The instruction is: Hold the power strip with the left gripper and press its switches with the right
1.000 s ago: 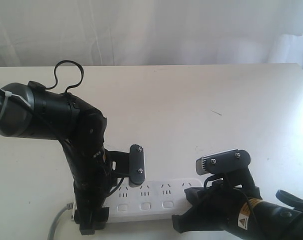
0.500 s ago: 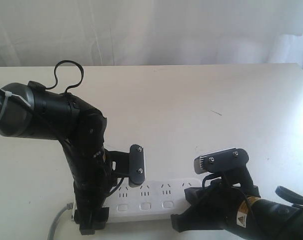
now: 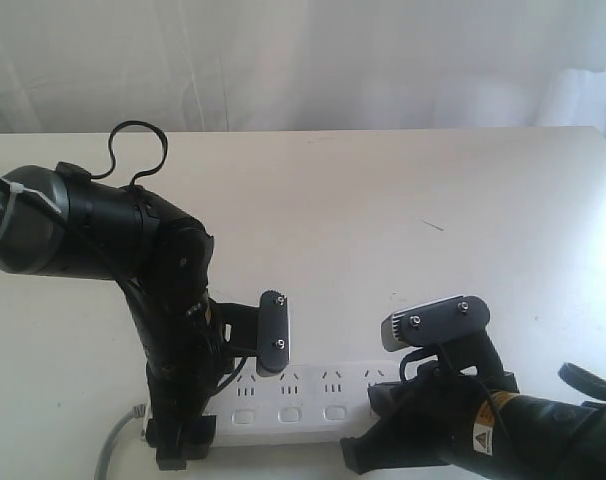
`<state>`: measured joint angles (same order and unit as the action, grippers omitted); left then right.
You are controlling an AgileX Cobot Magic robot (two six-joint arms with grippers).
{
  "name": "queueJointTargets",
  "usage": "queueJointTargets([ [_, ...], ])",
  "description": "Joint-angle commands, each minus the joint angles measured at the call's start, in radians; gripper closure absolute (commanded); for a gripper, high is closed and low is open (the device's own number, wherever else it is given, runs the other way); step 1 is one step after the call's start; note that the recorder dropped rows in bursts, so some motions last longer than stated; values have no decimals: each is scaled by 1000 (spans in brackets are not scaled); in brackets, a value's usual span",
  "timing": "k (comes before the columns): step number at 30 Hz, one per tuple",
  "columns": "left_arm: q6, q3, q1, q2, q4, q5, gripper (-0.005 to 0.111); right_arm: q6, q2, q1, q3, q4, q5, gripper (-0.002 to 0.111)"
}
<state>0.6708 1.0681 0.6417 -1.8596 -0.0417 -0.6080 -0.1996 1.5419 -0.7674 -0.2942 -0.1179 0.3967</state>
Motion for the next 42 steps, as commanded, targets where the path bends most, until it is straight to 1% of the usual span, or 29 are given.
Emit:
queueJointTargets([
  [1,-9,-33,-2,-48,10,-85,107,-7,-22,0,22,21,-213,108],
  [12,-9,-33,-2,-48,10,-94,107,-7,-24,0,22,21,-215,108],
  [22,-9,-33,-2,-48,10,-96,107,-7,21,0,22,10,-209,108],
  [28,-9,-33,-2,-48,10,-96,107,-7,25,0,6,10,-235,108],
  [31,-9,-33,-2,-48,10,-96,107,-7,25,0,6,10,-173,108],
  [32,-9,-33,-2,-48,-9,-92,107,-7,25,0,6,12,-80,108],
  [33,-9,-33,-2,-48,-29,-92,107,-5,25,0,6,19,-25,108],
  [34,-18,-33,-2,-48,-70,-96,107,10,23,0,6,24,81,108],
  [36,-69,-30,-2,-45,-133,-104,107,13,13,0,6,24,210,108],
  [37,-81,-30,-2,-44,-153,-104,105,13,5,0,6,24,242,108],
  [39,-111,-29,-2,-29,-192,-98,89,13,-25,0,6,24,288,108],
  [40,-122,-19,-2,-19,-190,-98,71,18,-53,0,6,24,298,108],
  [41,-129,-2,-2,-11,-183,-98,46,20,-87,0,6,24,299,108],
  [42,-139,12,-2,-8,-173,-98,29,20,-113,0,6,24,299,108],
])
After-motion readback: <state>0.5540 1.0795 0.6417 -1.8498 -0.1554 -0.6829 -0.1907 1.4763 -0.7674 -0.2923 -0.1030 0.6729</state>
